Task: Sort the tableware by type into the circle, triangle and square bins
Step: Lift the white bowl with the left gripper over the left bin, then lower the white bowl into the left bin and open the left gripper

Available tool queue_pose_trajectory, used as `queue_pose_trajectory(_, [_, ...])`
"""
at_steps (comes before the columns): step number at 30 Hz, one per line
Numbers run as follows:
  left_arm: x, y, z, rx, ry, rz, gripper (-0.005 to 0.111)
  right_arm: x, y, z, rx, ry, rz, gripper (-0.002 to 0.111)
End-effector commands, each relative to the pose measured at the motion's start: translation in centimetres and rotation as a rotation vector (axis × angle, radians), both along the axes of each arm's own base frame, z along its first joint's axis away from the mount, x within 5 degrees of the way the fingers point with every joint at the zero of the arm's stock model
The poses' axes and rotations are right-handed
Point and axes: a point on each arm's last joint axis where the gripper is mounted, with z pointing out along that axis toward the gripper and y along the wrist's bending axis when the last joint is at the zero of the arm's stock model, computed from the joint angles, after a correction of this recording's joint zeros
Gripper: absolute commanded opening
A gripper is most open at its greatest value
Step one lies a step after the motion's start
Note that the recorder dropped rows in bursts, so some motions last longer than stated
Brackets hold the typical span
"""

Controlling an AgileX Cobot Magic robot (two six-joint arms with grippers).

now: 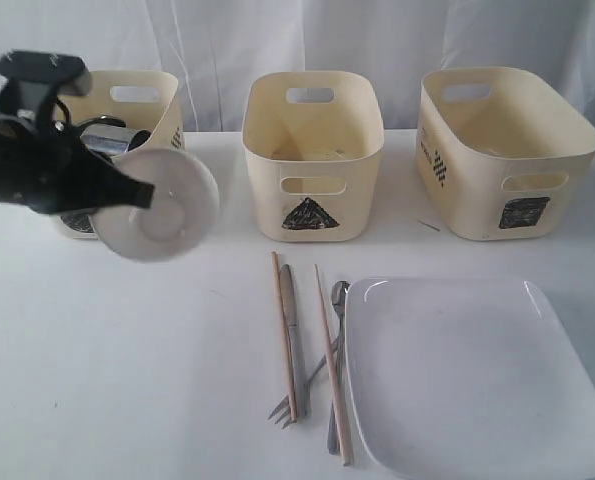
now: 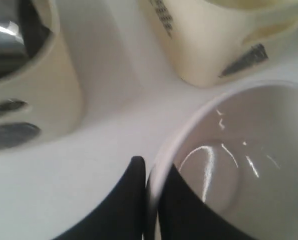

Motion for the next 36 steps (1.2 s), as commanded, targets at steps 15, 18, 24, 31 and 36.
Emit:
queue_pose_trajectory(15, [14.5,7.0,4.2,0.01,-0.167,0.265,0.0,0.0,0.0,0.0,-0.014,-0.012,0.008,0.0])
queue_pose_trajectory(18, [16.8,7.4,3.0,0.008,-0.156,0.282,0.0,0.0,0.0,0.0,-0.014,-0.012,0.008,0.0])
queue_pose_trajectory(24, [20.7,8.3,2.5,-0.022,-0.217,0.33,0.0,0.0,0.0,0.0,-0.014,-0.012,0.008,0.0])
queue_pose_trajectory(31, [23.7,8.2,1.0,-0.023,-0.232,0.331,0.0,0.0,0.0,0.0,-0.014,-0.012,0.008,0.0])
queue_pose_trajectory(36, [24.9,8.2,-1.4,-0.018,-0.217,0.337,0.0,0.0,0.0,0.0,-0.014,-0.012,0.008,0.0])
